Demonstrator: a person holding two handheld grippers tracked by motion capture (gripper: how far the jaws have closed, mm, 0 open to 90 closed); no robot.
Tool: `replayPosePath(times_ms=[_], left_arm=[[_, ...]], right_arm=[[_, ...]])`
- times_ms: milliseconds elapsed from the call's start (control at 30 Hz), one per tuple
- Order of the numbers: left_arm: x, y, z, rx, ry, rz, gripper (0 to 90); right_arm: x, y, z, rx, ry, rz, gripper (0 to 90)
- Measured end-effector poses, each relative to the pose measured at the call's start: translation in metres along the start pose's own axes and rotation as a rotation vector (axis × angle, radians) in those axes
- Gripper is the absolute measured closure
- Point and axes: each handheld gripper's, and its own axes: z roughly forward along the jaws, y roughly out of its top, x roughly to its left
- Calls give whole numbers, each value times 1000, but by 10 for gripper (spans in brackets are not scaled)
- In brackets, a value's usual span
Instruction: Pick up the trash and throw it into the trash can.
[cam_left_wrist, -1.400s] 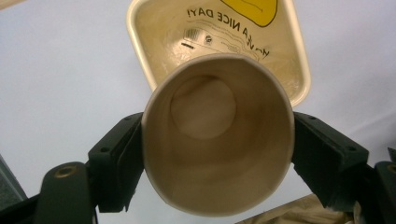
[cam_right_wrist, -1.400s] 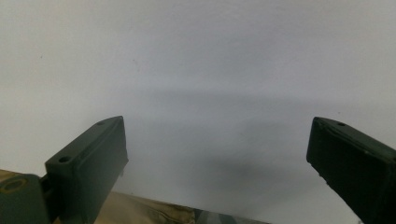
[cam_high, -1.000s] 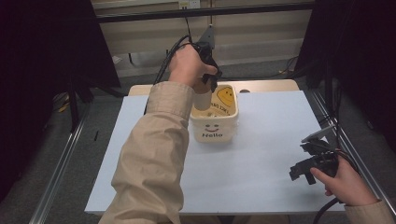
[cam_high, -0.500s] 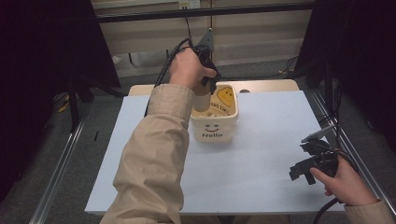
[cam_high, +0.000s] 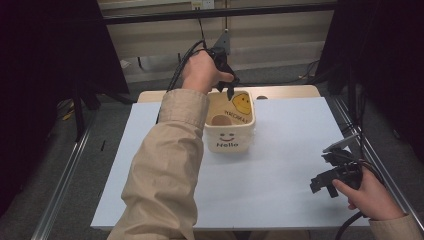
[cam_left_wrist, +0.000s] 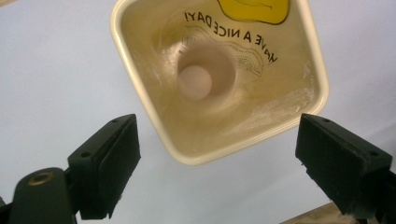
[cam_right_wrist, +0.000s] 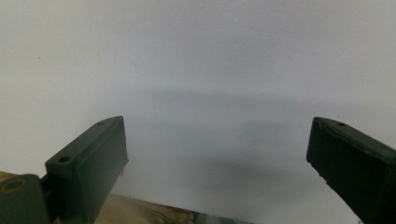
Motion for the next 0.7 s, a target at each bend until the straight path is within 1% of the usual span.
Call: replayPosePath(times_ms=[33,67,100,133,167,200,233,267,333,367,400,433,533,600,633,667,700], left_arm=[[0,-1,-1,-1,-1,0,138],[1,-1,-3,7,0,9,138],[1,-1,-4,0,3,3,138],[1,-2,-6,-10,5,-3,138],[2,-2,-10,-9,-2,2,138],[2,-3,-13,-13,2,3,138],[2,-4,-16,-11,-2,4,138],[2,-5,-19,-26,0,-8,136],[3,-6,-28,-21,11,3,133],[2,-7,-33,-35,19,-9,132],[3,-8,-38,-39,25,1,128],[4,-9,-43,-48,19,-5,128],[5,-13,-61,-67,34,-2,123],[5,-16,-72,-82,29,-23,123],[5,-17,-78,-88,38,-19,123],[6,-19,-82,-96,35,-23,123],[6,-20,-84,-96,35,-23,124]], right_arm=[[0,0,0,-4,7,5,50],[1,0,-1,0,10,18,50],[-1,0,0,-9,4,-2,50],[-1,0,-1,3,-7,-4,50],[-1,0,-2,3,-6,-4,50],[-1,0,-1,-1,-1,-5,50],[1,0,0,-5,7,18,50],[0,0,0,-8,3,2,50],[0,0,1,-7,8,-3,50],[1,0,0,-9,6,-5,50],[1,0,0,-4,7,-6,50],[1,0,-1,1,0,-6,50],[1,0,0,-3,-1,-7,50],[1,0,0,3,-4,-10,50],[2,0,1,-2,1,-5,50],[1,0,1,0,-4,-13,50],[2,0,1,4,-5,-10,50]])
